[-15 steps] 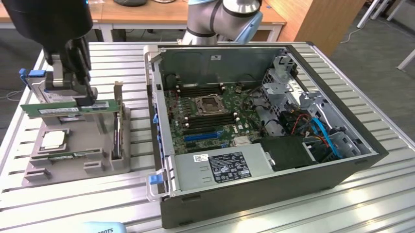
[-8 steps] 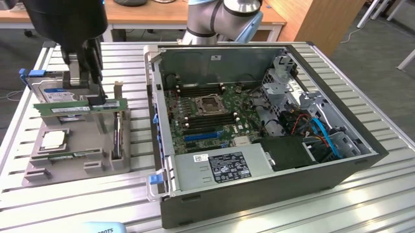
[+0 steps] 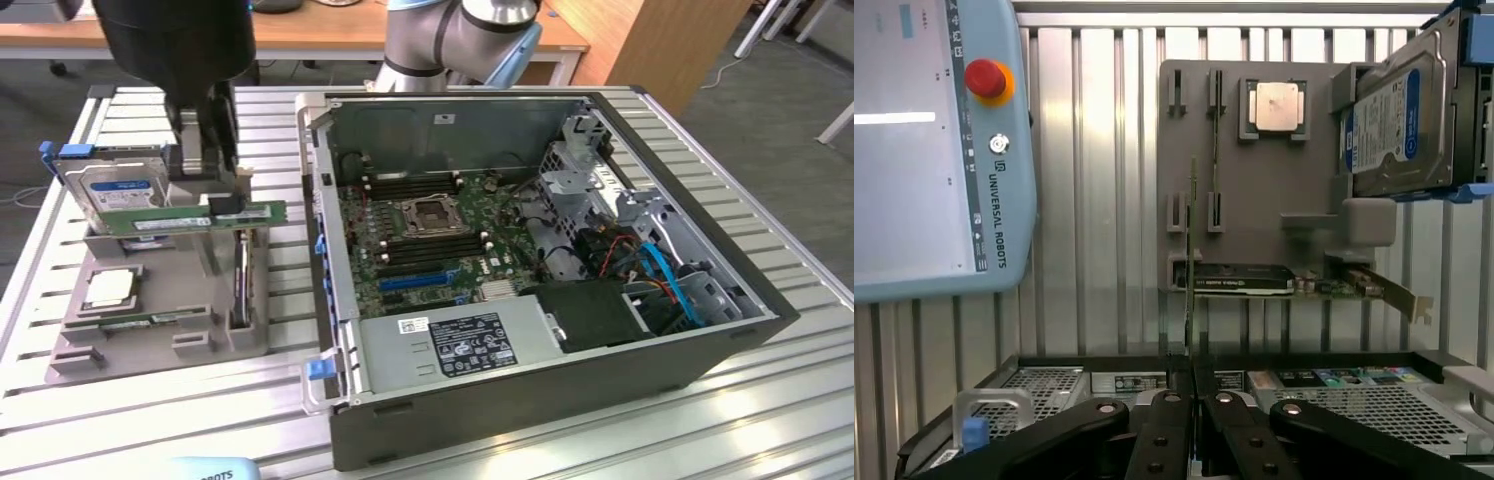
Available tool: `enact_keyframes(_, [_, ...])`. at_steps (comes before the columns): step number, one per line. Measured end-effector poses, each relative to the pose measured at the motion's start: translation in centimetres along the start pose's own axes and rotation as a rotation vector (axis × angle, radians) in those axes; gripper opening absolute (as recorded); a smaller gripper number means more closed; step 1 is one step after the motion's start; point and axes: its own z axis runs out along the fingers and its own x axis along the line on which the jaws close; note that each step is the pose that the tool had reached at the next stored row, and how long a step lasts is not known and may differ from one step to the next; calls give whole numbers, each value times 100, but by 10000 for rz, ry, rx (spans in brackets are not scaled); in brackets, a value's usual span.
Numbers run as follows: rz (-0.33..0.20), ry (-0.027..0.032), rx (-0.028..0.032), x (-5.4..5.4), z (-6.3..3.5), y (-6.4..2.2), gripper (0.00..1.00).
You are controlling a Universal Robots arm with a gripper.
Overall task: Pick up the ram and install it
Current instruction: 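Pick up the ram and move it above insertion slot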
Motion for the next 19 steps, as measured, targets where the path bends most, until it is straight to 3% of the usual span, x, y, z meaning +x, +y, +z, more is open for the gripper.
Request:
enact_keyframes(12, [0, -1, 1, -10, -4, -331, 12])
enact_keyframes(19, [0, 0, 0, -14, -7, -480, 12])
